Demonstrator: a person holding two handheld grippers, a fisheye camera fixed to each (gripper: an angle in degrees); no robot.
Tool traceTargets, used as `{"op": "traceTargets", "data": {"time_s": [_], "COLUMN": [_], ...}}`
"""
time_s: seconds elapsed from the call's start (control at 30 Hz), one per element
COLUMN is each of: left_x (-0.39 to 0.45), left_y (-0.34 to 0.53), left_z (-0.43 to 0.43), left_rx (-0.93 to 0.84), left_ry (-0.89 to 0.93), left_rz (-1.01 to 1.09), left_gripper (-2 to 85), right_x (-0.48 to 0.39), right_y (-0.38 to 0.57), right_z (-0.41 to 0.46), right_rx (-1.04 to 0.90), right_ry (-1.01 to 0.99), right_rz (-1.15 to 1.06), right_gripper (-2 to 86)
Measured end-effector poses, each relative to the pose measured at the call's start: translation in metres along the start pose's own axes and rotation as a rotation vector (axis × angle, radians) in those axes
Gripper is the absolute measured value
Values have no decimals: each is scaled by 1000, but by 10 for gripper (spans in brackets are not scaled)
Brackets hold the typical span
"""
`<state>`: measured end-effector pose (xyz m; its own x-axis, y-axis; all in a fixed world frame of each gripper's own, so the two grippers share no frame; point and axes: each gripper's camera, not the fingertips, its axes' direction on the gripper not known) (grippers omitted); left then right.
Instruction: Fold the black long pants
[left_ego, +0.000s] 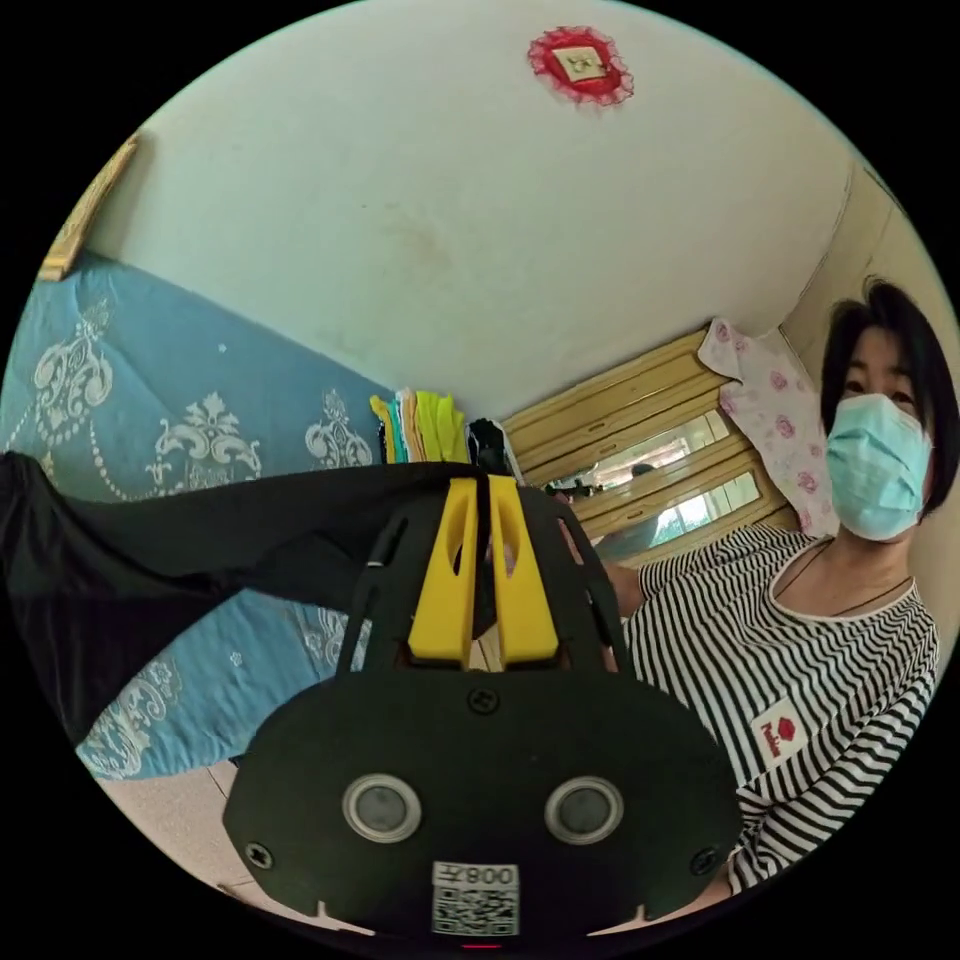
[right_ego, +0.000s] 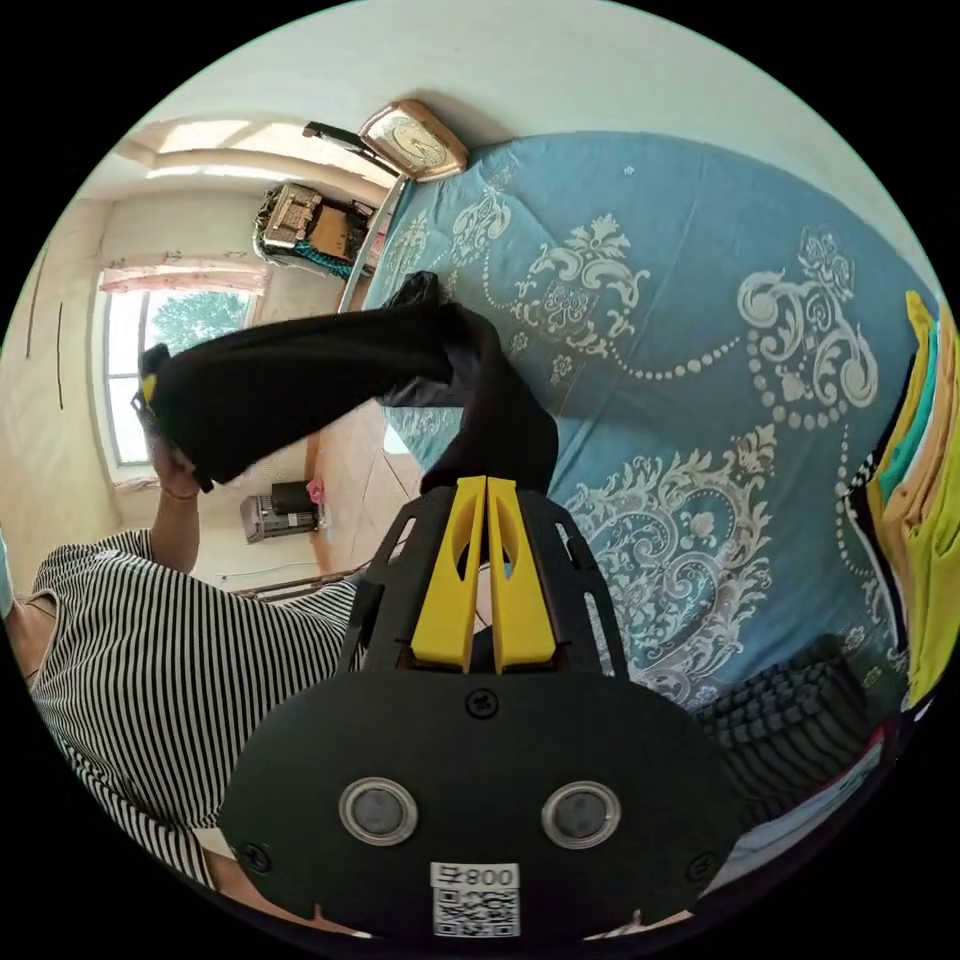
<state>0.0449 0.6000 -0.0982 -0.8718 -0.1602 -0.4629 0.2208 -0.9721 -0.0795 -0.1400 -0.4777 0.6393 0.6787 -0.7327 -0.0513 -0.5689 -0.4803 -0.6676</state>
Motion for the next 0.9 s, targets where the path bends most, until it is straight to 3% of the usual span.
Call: {"op": "traceTargets", "data": {"time_s": [0.2,0.27,0.4,0.5,0.6,0.67,0.9], "left_x": [8,-14,-28,-44,-80,-120,-201], "left_y": [-126,-180,-209,-188,-137,-82,69], "left_z": [32,68,93,89,80,69,10], "left_rx": [-22,-160,-275,-305,-395,-466,-458], "left_ry": [-144,-241,-446,-361,-388,-393,-305], "left_rz": [114,103,117,116,22,-128,-548], "left_gripper": [36,43,39,34,33,33,32], "right_x": [42,46,48,55,59,59,23], "right_y": [103,136,166,177,175,170,161], "right_z": [21,29,36,37,32,21,-13], "right_rx": [34,42,47,70,75,85,63], "right_ry": [-256,-322,-378,-426,-426,-420,-389], "right_rz": [147,189,231,269,280,274,239], "right_gripper": [0,0,0,0,0,0,0]}}
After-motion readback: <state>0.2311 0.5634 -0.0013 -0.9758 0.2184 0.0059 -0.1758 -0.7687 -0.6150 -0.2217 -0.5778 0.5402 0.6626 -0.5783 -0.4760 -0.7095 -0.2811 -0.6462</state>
